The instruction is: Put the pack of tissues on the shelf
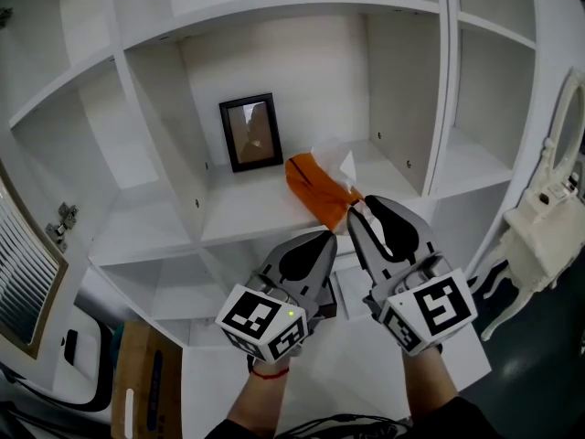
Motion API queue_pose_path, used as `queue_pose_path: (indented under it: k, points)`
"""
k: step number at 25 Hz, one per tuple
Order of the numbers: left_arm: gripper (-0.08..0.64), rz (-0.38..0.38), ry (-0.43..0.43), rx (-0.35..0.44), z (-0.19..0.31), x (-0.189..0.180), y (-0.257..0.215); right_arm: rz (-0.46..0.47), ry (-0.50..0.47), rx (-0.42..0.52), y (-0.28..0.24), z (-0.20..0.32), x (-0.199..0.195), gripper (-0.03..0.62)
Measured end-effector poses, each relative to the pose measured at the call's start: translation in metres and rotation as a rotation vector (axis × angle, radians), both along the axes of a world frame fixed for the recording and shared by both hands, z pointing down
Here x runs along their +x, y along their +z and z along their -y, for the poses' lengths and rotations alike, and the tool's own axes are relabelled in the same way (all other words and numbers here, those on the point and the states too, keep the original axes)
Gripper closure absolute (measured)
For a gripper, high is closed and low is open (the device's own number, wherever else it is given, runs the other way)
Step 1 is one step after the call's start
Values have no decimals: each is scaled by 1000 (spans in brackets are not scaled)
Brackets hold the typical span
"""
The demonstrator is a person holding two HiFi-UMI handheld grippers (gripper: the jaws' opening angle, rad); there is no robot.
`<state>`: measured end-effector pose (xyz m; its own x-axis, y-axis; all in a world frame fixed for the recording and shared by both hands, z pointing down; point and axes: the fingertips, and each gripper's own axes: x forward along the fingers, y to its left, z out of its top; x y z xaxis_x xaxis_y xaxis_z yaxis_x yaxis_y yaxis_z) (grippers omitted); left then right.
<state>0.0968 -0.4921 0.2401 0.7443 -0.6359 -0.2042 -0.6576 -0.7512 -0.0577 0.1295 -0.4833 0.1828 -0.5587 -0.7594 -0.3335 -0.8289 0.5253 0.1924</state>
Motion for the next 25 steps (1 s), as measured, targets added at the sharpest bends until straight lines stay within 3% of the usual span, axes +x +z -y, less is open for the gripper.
queue_pose_path:
  k: [4, 10, 25]
  points:
    - [554, -27, -31, -6, 3, -8, -3, -53, 2, 49, 7, -14, -1, 508]
    - [554, -35, -48, -18, 5, -13, -3, -161, -24, 62, 19, -23, -19, 572]
    - [554, -17, -64, -18, -1, -24, -3, -216, -2, 52, 25, 7, -43, 574]
